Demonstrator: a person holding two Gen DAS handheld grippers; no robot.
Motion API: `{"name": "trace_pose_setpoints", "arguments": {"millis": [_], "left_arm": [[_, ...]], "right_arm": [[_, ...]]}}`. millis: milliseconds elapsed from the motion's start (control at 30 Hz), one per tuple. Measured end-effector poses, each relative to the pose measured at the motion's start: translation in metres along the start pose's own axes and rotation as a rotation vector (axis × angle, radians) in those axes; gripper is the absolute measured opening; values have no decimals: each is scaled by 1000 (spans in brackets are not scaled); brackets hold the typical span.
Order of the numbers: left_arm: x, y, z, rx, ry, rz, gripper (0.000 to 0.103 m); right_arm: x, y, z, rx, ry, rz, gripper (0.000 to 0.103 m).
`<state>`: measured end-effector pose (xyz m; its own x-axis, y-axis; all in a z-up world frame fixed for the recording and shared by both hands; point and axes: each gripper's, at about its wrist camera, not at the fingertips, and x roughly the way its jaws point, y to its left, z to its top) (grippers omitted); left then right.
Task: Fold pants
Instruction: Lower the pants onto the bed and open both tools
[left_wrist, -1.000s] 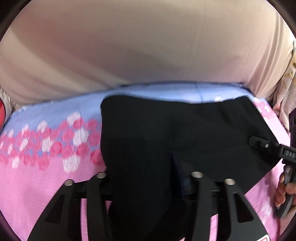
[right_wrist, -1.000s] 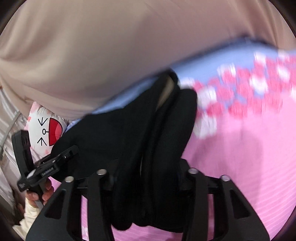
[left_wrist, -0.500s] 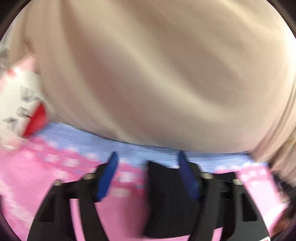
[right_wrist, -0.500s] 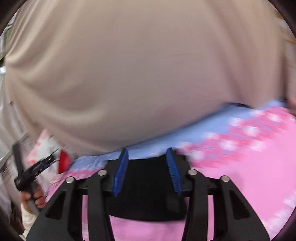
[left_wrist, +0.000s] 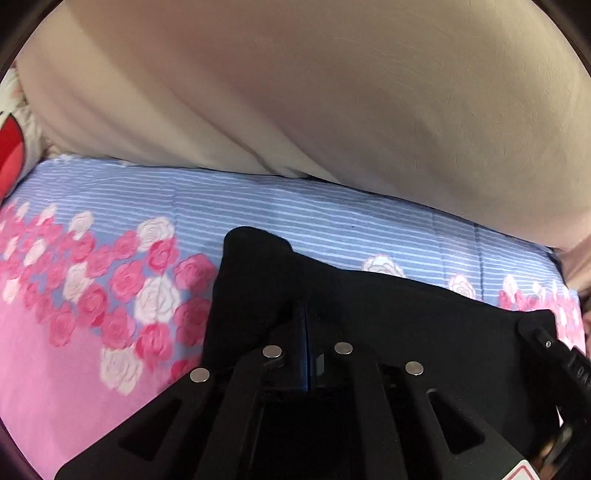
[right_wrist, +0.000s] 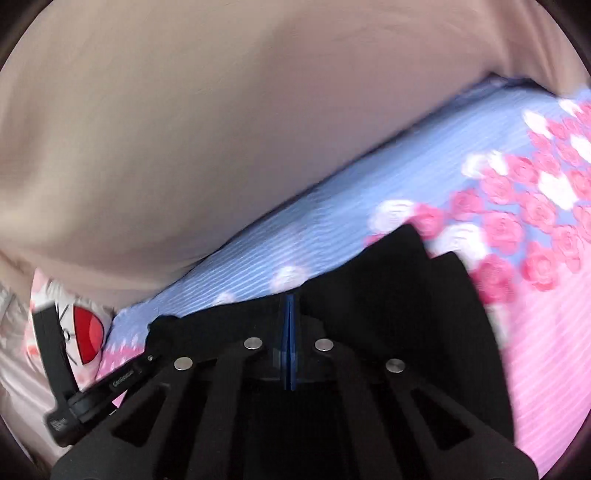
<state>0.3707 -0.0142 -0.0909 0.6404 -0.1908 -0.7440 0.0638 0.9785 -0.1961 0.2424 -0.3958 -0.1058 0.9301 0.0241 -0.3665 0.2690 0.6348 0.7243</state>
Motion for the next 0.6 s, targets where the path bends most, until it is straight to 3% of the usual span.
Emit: {"name": "trace_pose_setpoints", "arguments": {"millis": [100, 200, 300, 400, 433, 500, 533, 567, 600], "left_arm": [[0, 9, 2, -36, 0, -52, 7], [-15, 33, 13, -74, 22, -122, 7], [-73, 31, 5, 54, -54, -27, 5], [-117, 16, -25, 185, -75, -31, 7], [-118, 7, -37, 230, -60, -27, 8], [-95, -3, -66, 293, 18, 38, 9], [-83, 0, -75, 292, 35, 65, 9], [-75, 4, -80, 291, 21, 91, 9], [-71, 5, -84, 309, -8, 117, 8]], "right_arm": [[-2, 8, -1, -27, -5, -48, 0], [-31, 4, 2, 36, -40, -1, 2], [-86, 21, 5, -130, -94, -4, 5], [-106, 47, -15, -304, 1, -3, 5], [-110, 48, -27, -352, 38, -16, 5], [-97, 47, -56, -440, 93, -132, 5], [-91, 39, -64, -448, 106, -183, 0], [-87, 21, -68, -422, 115, -197, 0], [-88, 7, -68, -362, 104, -129, 0]]}}
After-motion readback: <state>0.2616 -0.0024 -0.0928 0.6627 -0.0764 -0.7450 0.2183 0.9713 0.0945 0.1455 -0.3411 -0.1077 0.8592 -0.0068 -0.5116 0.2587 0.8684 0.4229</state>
